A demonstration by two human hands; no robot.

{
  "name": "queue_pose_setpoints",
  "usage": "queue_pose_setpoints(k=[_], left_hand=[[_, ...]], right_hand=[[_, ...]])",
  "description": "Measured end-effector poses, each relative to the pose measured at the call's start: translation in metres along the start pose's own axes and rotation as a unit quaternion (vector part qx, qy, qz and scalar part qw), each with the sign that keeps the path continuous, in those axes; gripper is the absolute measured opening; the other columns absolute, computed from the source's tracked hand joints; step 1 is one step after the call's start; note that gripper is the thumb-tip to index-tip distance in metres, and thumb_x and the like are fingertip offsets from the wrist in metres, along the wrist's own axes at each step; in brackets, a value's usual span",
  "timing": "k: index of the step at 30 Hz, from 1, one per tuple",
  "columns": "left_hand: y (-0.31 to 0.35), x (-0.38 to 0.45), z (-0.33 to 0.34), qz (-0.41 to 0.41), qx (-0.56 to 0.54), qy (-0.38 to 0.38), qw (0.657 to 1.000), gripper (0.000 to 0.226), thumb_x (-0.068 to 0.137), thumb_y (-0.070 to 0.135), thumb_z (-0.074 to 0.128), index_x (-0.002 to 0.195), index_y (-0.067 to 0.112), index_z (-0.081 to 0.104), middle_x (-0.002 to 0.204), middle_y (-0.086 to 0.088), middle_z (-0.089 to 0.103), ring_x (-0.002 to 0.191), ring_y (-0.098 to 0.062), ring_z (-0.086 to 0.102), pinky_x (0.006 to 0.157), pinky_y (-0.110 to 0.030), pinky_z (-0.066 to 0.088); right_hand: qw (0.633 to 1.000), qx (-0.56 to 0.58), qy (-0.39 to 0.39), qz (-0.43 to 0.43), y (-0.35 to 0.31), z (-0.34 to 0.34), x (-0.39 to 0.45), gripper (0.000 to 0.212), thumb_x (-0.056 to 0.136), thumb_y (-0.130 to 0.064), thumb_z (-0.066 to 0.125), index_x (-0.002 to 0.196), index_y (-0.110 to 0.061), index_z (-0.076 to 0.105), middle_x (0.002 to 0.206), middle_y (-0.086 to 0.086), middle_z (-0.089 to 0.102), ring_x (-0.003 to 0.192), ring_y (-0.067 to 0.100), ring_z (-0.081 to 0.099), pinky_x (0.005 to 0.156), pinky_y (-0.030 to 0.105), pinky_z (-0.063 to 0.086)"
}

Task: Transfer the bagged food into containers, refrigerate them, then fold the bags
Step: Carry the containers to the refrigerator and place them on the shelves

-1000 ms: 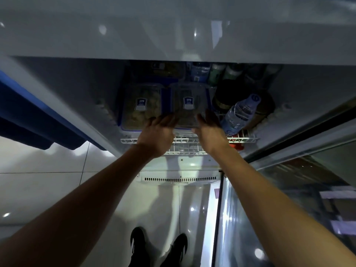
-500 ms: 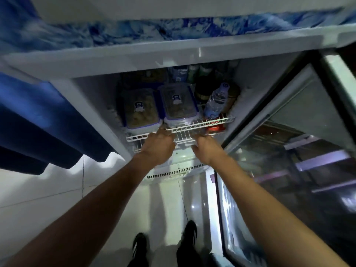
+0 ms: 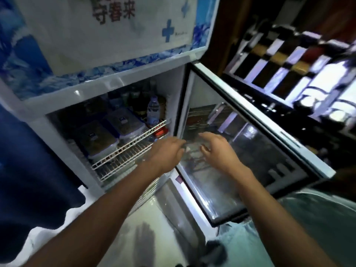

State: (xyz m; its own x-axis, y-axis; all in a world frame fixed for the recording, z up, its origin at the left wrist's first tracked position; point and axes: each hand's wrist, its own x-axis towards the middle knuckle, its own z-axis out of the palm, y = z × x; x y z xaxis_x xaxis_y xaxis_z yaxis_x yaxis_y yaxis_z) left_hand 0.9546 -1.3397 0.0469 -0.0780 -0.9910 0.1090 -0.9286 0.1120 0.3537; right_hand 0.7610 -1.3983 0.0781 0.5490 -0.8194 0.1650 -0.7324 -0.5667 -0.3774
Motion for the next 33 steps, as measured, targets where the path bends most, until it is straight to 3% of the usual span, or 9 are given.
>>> queue_pose_setpoints(k=[5,9,12,17,21,24,26,31,33], left_hand=[[0.092,0.023,-0.014,0.109,-0.002,0.036,0.993,0.040,0.098,0.035,0.055,0.137,0.024,0.057,0.136,0.002,0.061,0.127,-0.023,0.053,0.103,-0.041,0.045],[0.161,0.028,-0.018,0.167,-0.003,0.043,0.985,0.038,0.100,0.034,0.054,0.137,0.025,0.055,0.137,0.004,0.058,0.128,-0.021,0.050,0.102,-0.045,0.044],[0.202,0.023,-0.011,0.203,-0.010,0.054,0.978,0.042,0.101,0.034,0.053,0.141,0.023,0.053,0.142,0.004,0.055,0.133,-0.019,0.047,0.105,-0.042,0.043],[0.244,0.011,0.009,0.220,-0.028,0.052,0.974,0.044,0.100,0.034,0.054,0.143,0.024,0.053,0.148,0.006,0.050,0.137,-0.015,0.042,0.110,-0.040,0.041],[0.250,-0.001,0.022,0.200,-0.024,0.055,0.978,0.047,0.100,0.035,0.054,0.146,0.027,0.050,0.153,0.006,0.045,0.142,-0.014,0.037,0.111,-0.044,0.041],[0.238,-0.018,0.025,0.186,-0.040,0.081,0.978,0.050,0.099,0.033,0.057,0.147,0.026,0.048,0.153,0.005,0.044,0.142,-0.015,0.038,0.111,-0.045,0.042],[0.226,-0.032,0.022,0.186,-0.052,0.101,0.976,0.050,0.099,0.029,0.060,0.147,0.022,0.050,0.152,0.002,0.046,0.141,-0.016,0.040,0.112,-0.042,0.042],[0.189,-0.083,0.007,0.154,-0.104,0.135,0.973,0.039,0.098,0.026,0.056,0.134,0.012,0.063,0.142,-0.004,0.057,0.133,-0.019,0.050,0.113,-0.032,0.039],[0.169,-0.108,-0.002,0.124,-0.107,0.156,0.974,0.040,0.099,0.032,0.051,0.131,0.012,0.065,0.139,-0.002,0.059,0.130,-0.017,0.052,0.111,-0.032,0.040]], right_hand=[[0.990,-0.016,0.135,0.027,0.036,-0.087,-0.054,0.027,0.090,-0.017,0.063,0.116,-0.016,0.067,0.102,-0.001,0.067,0.095,0.019,0.058,0.090,0.036,0.048],[0.968,-0.085,0.213,0.102,0.075,-0.138,-0.108,0.029,0.089,-0.014,0.064,0.118,-0.017,0.068,0.118,0.001,0.065,0.117,0.029,0.053,0.098,0.047,0.047],[0.960,-0.097,0.211,0.157,0.098,-0.155,-0.147,0.024,0.092,-0.014,0.063,0.116,-0.012,0.068,0.117,0.008,0.066,0.113,0.033,0.055,0.095,0.049,0.048],[0.972,-0.027,0.142,0.185,0.116,-0.152,-0.179,0.010,0.094,-0.011,0.052,0.097,-0.007,0.061,0.092,0.007,0.063,0.082,0.025,0.058,0.074,0.044,0.050],[0.971,0.002,0.165,0.170,0.106,-0.144,-0.188,0.008,0.092,-0.008,0.052,0.092,-0.004,0.059,0.090,0.005,0.059,0.084,0.022,0.055,0.078,0.043,0.048],[0.974,0.041,0.173,0.142,0.094,-0.135,-0.197,0.018,0.094,-0.010,0.055,0.104,0.002,0.065,0.105,0.010,0.066,0.101,0.025,0.056,0.090,0.038,0.043],[0.971,0.093,0.182,0.122,0.084,-0.130,-0.202,0.023,0.095,-0.014,0.057,0.112,-0.008,0.071,0.114,0.002,0.069,0.108,0.018,0.059,0.096,0.035,0.046],[0.960,0.219,0.163,0.054,0.046,-0.107,-0.202,0.023,0.094,-0.008,0.061,0.111,-0.013,0.076,0.109,-0.006,0.072,0.100,-0.002,0.061,0.084,0.005,0.045],[0.959,0.242,0.146,0.005,0.029,-0.091,-0.194,0.023,0.094,-0.008,0.063,0.112,-0.013,0.076,0.110,-0.006,0.071,0.101,-0.001,0.062,0.087,0.007,0.045]])
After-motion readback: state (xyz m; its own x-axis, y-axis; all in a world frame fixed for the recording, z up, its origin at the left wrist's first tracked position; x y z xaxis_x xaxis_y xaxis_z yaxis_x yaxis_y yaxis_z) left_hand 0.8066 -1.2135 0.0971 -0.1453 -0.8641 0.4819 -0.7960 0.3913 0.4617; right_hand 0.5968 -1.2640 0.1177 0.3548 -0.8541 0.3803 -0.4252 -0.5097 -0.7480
